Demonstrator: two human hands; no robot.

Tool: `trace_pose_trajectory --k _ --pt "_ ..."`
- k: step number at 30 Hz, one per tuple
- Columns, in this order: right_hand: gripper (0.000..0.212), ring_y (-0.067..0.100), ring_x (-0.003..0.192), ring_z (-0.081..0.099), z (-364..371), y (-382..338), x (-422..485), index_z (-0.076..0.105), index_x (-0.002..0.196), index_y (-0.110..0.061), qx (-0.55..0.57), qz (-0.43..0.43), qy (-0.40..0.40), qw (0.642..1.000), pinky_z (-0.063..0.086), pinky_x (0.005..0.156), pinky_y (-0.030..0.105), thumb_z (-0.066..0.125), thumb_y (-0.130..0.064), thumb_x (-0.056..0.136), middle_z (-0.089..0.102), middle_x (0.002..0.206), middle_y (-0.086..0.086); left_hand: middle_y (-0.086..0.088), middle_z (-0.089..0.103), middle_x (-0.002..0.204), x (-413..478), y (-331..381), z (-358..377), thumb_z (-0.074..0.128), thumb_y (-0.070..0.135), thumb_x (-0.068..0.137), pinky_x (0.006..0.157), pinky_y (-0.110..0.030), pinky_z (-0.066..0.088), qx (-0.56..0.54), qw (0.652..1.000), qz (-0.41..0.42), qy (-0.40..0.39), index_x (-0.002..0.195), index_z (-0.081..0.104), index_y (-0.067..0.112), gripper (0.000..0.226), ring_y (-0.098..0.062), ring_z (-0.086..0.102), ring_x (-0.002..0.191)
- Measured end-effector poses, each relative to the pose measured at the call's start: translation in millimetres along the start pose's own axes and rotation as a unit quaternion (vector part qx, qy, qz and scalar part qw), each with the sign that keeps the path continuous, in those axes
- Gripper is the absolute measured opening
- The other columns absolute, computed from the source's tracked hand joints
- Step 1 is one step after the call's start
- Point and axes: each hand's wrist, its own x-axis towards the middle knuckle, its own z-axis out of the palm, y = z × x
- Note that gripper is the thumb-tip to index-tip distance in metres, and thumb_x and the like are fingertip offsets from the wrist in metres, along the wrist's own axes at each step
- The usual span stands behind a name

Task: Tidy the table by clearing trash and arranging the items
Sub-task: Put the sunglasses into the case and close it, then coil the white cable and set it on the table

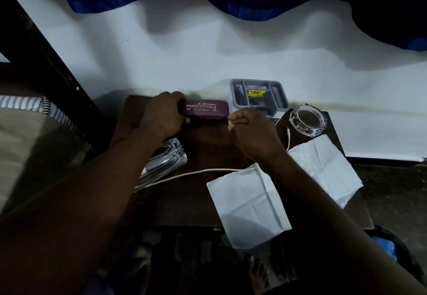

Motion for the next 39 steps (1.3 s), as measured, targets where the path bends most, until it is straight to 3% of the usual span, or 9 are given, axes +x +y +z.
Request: trace_pose_trajectory --k 7,14,17,22,26,32,36,39 --pt "0.022 0.012 0.101 0.070 -4.6 1.2 -1.2 0.073 0.113 -0.015 -0.001 -0.014 -0.003 1.000 0.056 0.098 0.041 0.071 -0.018 0.091 0.075 0.106 -0.002 -0.014 0.069 0.112 0.7 4.6 -1.3 0.087 0.026 0.070 0.085 -0.037 0.046 0.009 1.000 0.001 -0.003 0.115 0.068 0.019 0.049 -0.037 0.062 0.107" --pt "0.021 0.009 0.101 0.068 -2.8 1.6 -0.9 0.072 0.111 -0.017 -0.018 -0.023 -0.003 1.000 0.055 0.098 0.035 0.073 -0.020 0.091 0.074 0.105 -0.005 -0.014 0.070 0.112 -1.4 5.3 -1.7 0.087 0.025 0.070 0.087 -0.037 0.048 0.001 1.000 0.000 -0.003 0.115 0.068 0.019 0.049 -0.036 0.063 0.107" --pt "0.020 0.009 0.101 0.068 -1.4 2.7 -0.2 0.072 0.109 -0.018 -0.021 -0.025 -0.003 0.999 0.054 0.097 0.032 0.073 -0.021 0.090 0.074 0.104 -0.005 -0.017 0.068 0.119 -1.0 4.6 -2.4 0.088 0.026 0.070 0.091 -0.038 0.047 -0.009 1.000 -0.010 -0.008 0.125 0.065 0.018 0.061 -0.037 0.061 0.112" --pt "0.020 0.008 0.097 0.069 0.1 1.2 1.9 0.072 0.109 -0.020 -0.029 -0.032 -0.013 0.999 0.054 0.088 0.026 0.074 -0.025 0.090 0.074 0.100 -0.007 -0.019 0.056 0.139 -2.6 5.9 -9.1 0.090 0.024 0.069 0.106 -0.037 0.042 -0.026 0.998 -0.045 -0.020 0.150 0.045 0.019 0.093 -0.035 0.053 0.130" --pt "0.021 0.008 0.095 0.069 4.9 -1.4 0.6 0.071 0.108 -0.020 -0.037 -0.046 -0.030 0.998 0.053 0.086 0.023 0.076 -0.028 0.089 0.074 0.099 -0.006 -0.018 0.049 0.144 -8.9 11.7 -18.2 0.091 0.023 0.066 0.105 -0.040 0.044 -0.020 0.998 -0.047 -0.024 0.153 0.038 0.024 0.101 -0.036 0.052 0.130" --pt "0.018 -0.003 0.083 0.066 2.6 -2.0 -3.3 0.071 0.102 -0.023 -0.071 -0.055 -0.042 0.995 0.042 0.069 0.010 0.078 -0.030 0.087 0.074 0.087 -0.011 -0.013 0.042 0.148 -26.8 19.4 -33.2 0.086 0.025 0.069 0.098 -0.043 0.047 0.019 1.000 -0.017 -0.008 0.153 0.034 0.033 0.099 -0.039 0.058 0.122" --pt "0.015 -0.003 0.080 0.065 -1.9 -4.2 -9.8 0.070 0.096 -0.027 -0.113 -0.068 -0.064 0.989 0.041 0.068 0.011 0.078 -0.032 0.085 0.072 0.083 -0.014 -0.012 0.043 0.147 -44.2 29.8 -40.2 0.086 0.030 0.071 0.097 -0.044 0.050 0.042 0.999 0.015 -0.005 0.153 0.034 0.032 0.097 -0.039 0.059 0.121" --pt "0.016 0.006 0.088 0.069 -5.8 -6.6 -15.6 0.071 0.096 -0.026 -0.148 -0.081 -0.081 0.982 0.052 0.079 0.023 0.077 -0.034 0.084 0.074 0.089 -0.011 -0.010 0.045 0.146 -58.9 40.8 -43.0 0.083 0.032 0.073 0.097 -0.044 0.052 0.040 0.998 0.043 0.004 0.151 0.039 0.030 0.089 -0.037 0.060 0.119"
